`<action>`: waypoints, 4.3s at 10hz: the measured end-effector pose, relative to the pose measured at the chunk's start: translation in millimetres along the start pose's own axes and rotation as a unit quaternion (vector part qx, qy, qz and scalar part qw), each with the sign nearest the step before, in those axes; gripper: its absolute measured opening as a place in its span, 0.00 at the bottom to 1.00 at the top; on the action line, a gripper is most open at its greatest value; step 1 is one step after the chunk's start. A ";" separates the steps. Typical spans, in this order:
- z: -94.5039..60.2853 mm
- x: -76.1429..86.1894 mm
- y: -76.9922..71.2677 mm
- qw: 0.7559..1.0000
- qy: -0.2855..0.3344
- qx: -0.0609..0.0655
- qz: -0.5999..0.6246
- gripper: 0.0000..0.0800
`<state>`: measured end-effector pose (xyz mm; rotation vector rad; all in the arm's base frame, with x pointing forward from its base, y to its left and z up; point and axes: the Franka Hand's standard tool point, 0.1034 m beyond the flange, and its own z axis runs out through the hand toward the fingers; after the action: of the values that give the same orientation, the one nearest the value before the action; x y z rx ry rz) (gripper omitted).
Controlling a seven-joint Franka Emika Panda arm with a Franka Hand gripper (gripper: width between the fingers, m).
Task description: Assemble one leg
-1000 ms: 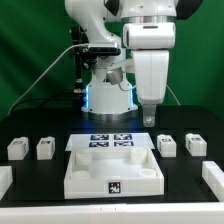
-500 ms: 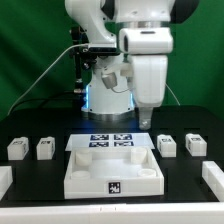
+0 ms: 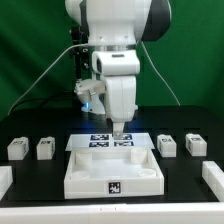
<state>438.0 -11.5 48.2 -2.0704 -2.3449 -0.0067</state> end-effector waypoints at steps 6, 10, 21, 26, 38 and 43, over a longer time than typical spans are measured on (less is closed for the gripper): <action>38.1 -0.1 -6.3 0.999 0.011 0.031 0.019 0.81; 38.5 -0.6 -7.0 0.999 0.011 0.032 0.020 0.46; 37.4 -2.0 -4.2 0.999 0.011 0.025 0.022 0.08; 38.2 13.7 29.1 0.998 0.014 0.009 0.056 0.08; 40.6 78.9 69.1 0.997 0.017 0.001 0.078 0.08; 40.8 77.9 69.0 0.997 0.017 0.001 0.079 0.72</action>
Offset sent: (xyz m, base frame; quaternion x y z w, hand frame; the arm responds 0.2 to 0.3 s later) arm -0.0027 0.0149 -0.0298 -0.0022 0.0417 0.0263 0.9988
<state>496.5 74.9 8.0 -2.2305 -2.1544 -0.0378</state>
